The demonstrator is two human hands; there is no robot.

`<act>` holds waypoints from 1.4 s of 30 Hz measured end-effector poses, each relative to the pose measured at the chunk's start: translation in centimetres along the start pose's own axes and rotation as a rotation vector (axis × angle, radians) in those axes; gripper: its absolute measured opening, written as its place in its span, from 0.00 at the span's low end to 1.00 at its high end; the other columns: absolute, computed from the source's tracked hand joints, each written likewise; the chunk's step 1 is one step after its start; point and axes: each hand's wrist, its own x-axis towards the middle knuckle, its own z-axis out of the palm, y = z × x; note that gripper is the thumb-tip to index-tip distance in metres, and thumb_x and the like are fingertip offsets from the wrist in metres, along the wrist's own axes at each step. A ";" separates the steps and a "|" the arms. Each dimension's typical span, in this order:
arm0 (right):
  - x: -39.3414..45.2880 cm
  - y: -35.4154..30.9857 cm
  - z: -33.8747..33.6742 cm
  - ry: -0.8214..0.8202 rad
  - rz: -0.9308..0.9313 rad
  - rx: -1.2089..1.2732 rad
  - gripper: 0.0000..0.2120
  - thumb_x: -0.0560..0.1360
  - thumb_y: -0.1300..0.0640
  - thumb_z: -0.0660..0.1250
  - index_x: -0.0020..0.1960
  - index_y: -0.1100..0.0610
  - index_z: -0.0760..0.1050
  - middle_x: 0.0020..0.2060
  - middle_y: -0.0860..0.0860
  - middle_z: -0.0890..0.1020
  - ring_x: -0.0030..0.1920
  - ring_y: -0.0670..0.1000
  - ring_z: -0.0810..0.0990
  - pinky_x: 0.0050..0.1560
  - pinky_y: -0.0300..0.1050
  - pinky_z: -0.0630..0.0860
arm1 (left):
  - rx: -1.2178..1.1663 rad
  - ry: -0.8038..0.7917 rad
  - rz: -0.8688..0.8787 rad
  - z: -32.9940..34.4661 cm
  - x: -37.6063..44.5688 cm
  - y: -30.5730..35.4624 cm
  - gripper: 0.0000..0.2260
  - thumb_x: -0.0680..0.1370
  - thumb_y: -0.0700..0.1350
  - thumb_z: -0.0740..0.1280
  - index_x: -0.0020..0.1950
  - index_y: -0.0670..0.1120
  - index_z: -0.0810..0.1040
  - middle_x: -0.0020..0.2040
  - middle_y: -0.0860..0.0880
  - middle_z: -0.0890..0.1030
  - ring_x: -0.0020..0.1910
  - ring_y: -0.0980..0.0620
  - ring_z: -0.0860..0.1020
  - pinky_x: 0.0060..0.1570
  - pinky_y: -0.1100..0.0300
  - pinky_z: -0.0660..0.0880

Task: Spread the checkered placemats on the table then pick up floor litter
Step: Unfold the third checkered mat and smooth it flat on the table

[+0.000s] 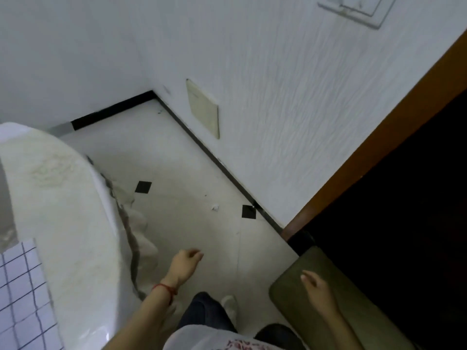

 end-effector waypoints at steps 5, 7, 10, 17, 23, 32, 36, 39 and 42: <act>6.2 -5.8 0.4 -0.099 0.003 -0.088 0.16 0.79 0.58 0.58 0.65 0.63 0.70 0.63 0.60 0.75 0.63 0.59 0.72 0.63 0.48 0.67 | -0.113 0.077 -0.014 -3.9 6.4 5.1 0.12 0.78 0.42 0.61 0.56 0.37 0.78 0.50 0.40 0.81 0.52 0.44 0.79 0.52 0.56 0.72; 9.1 -8.5 0.9 -0.142 -0.001 -0.134 0.17 0.79 0.57 0.58 0.65 0.62 0.70 0.63 0.59 0.74 0.63 0.58 0.72 0.63 0.49 0.68 | -0.152 0.112 -0.046 -5.2 8.6 5.8 0.08 0.78 0.41 0.61 0.50 0.40 0.79 0.45 0.42 0.80 0.47 0.45 0.78 0.50 0.55 0.72; 14.2 -13.2 1.8 -0.220 -0.026 -0.229 0.16 0.79 0.56 0.58 0.65 0.60 0.70 0.63 0.60 0.74 0.62 0.58 0.73 0.62 0.50 0.70 | -0.241 0.147 -0.127 -6.5 11.3 5.7 0.05 0.79 0.41 0.60 0.45 0.44 0.74 0.42 0.44 0.78 0.42 0.48 0.75 0.42 0.58 0.68; 24.7 -28.6 4.8 -0.432 -0.266 -0.453 0.17 0.79 0.55 0.58 0.66 0.60 0.70 0.64 0.58 0.75 0.62 0.57 0.74 0.64 0.46 0.69 | -0.476 0.313 -0.400 -9.0 14.6 3.8 0.14 0.79 0.42 0.61 0.33 0.45 0.74 0.33 0.47 0.76 0.36 0.47 0.75 0.38 0.58 0.70; 29.3 -41.8 11.0 -0.568 -0.457 -0.575 0.19 0.80 0.54 0.57 0.68 0.58 0.67 0.66 0.57 0.73 0.64 0.55 0.72 0.64 0.42 0.66 | -0.656 0.445 -0.473 -11.6 15.8 3.6 0.13 0.79 0.43 0.62 0.33 0.48 0.73 0.36 0.43 0.77 0.40 0.48 0.75 0.44 0.56 0.71; 32.7 -51.9 22.9 -0.630 -0.489 -0.690 0.19 0.80 0.54 0.56 0.69 0.58 0.66 0.67 0.56 0.72 0.65 0.56 0.71 0.66 0.45 0.65 | -0.655 0.445 -0.400 -22.2 25.0 3.9 0.13 0.79 0.42 0.60 0.34 0.45 0.69 0.34 0.45 0.72 0.37 0.51 0.69 0.37 0.59 0.65; 33.2 -56.7 27.1 -0.626 -0.502 -0.708 0.18 0.79 0.54 0.57 0.67 0.58 0.68 0.65 0.57 0.74 0.62 0.56 0.74 0.62 0.45 0.69 | -0.613 0.462 -0.349 -29.9 29.2 4.8 0.13 0.79 0.43 0.60 0.34 0.45 0.69 0.34 0.44 0.71 0.36 0.50 0.69 0.39 0.58 0.66; 33.4 -60.8 29.8 -0.638 -0.528 -0.699 0.18 0.80 0.55 0.57 0.68 0.58 0.67 0.64 0.57 0.74 0.62 0.56 0.74 0.61 0.43 0.68 | -0.606 0.485 -0.297 -36.4 31.3 5.9 0.12 0.79 0.43 0.59 0.36 0.43 0.72 0.34 0.47 0.74 0.35 0.49 0.72 0.36 0.59 0.67; 33.3 -64.5 32.6 -0.667 -0.556 -0.689 0.18 0.80 0.56 0.57 0.68 0.59 0.67 0.64 0.58 0.74 0.62 0.56 0.73 0.60 0.43 0.68 | -0.642 0.574 -0.277 -41.5 32.8 6.3 0.09 0.79 0.46 0.61 0.47 0.44 0.78 0.42 0.45 0.78 0.44 0.47 0.77 0.47 0.55 0.73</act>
